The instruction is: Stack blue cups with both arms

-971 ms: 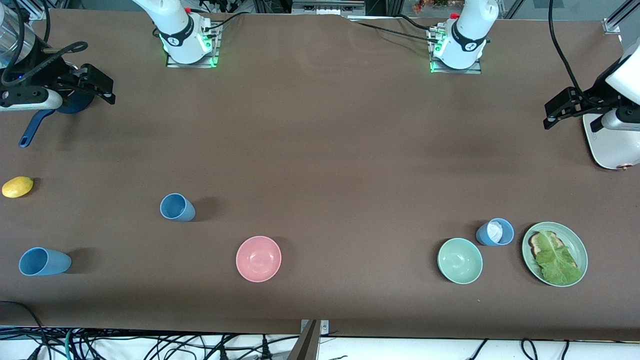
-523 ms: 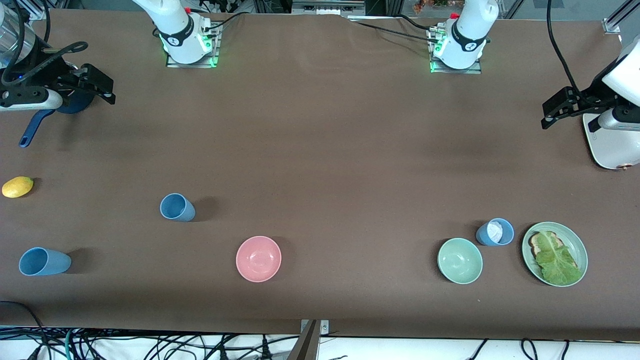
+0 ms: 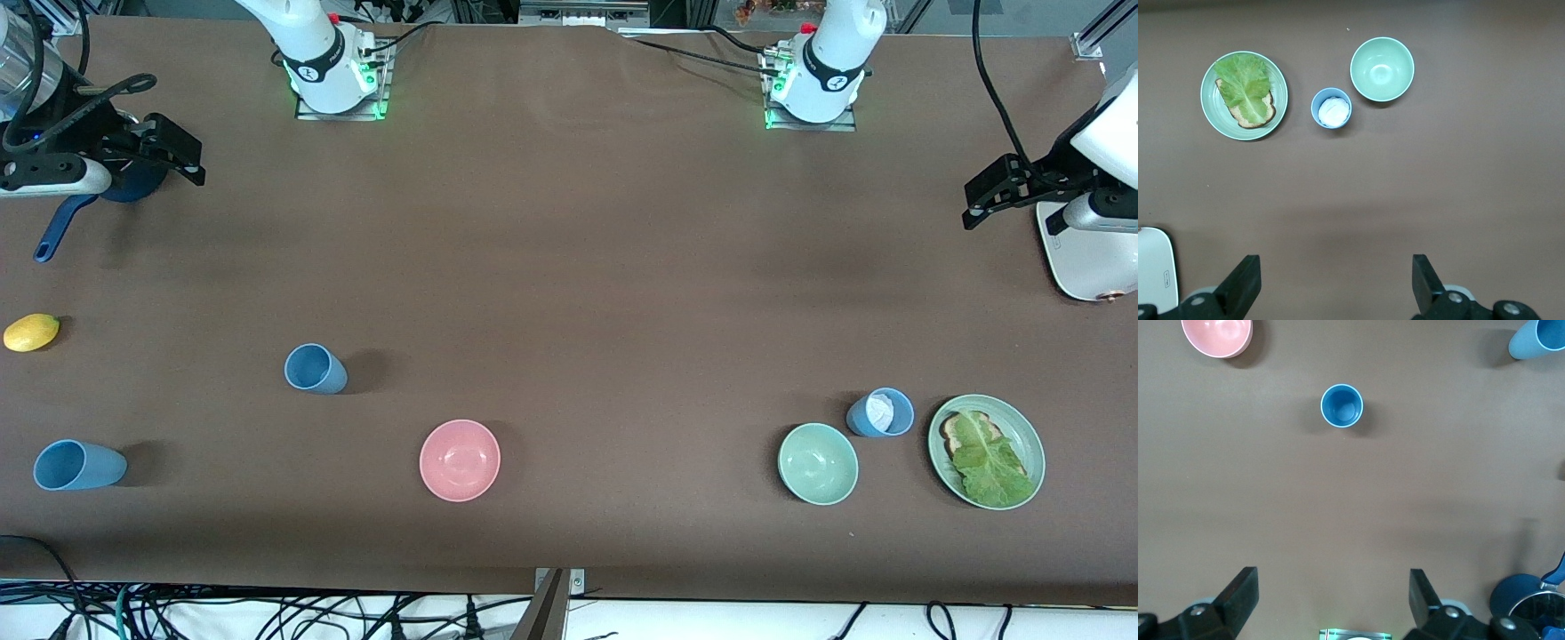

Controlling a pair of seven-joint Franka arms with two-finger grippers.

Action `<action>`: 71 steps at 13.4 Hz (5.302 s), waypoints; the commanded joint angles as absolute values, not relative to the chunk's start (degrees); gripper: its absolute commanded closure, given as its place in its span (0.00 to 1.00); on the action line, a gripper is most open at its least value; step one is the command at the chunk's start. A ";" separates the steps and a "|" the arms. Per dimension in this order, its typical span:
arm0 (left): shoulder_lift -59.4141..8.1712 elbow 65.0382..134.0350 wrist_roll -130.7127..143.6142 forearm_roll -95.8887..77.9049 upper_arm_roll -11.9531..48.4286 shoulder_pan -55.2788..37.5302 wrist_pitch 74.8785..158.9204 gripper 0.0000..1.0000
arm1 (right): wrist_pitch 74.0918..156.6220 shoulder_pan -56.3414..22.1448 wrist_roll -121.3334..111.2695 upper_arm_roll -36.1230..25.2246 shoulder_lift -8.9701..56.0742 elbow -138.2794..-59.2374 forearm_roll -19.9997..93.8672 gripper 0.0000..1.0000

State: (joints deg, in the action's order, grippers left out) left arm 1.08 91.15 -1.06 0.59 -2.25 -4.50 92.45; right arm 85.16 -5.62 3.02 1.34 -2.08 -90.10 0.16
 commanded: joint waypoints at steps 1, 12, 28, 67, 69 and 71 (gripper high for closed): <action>0.26 89.38 -0.88 -0.53 -2.20 -4.57 91.41 0.00 | 84.20 -5.71 2.29 1.32 -1.49 -88.51 0.79 0.00; 0.26 89.30 -1.05 -0.53 -2.20 -4.57 91.41 0.00 | 84.20 -5.71 2.29 1.32 -1.58 -88.86 0.79 0.00; -13.26 89.38 -1.49 0.35 -2.72 -3.17 107.83 0.00 | 96.75 -5.01 0.36 1.05 9.20 -91.24 0.00 0.01; -38.85 91.85 -1.93 -0.26 -1.76 2.02 134.38 0.50 | 117.86 -2.46 -4.57 1.49 32.87 -93.07 0.97 0.53; -38.94 91.85 -1.93 -0.35 -1.76 2.20 134.38 0.64 | 118.91 -2.46 -4.57 2.02 33.13 -93.34 0.97 0.58; -39.02 91.93 -1.93 -0.44 -1.58 2.29 134.38 0.81 | 119.53 -2.55 -4.57 1.93 33.49 -93.51 0.97 0.62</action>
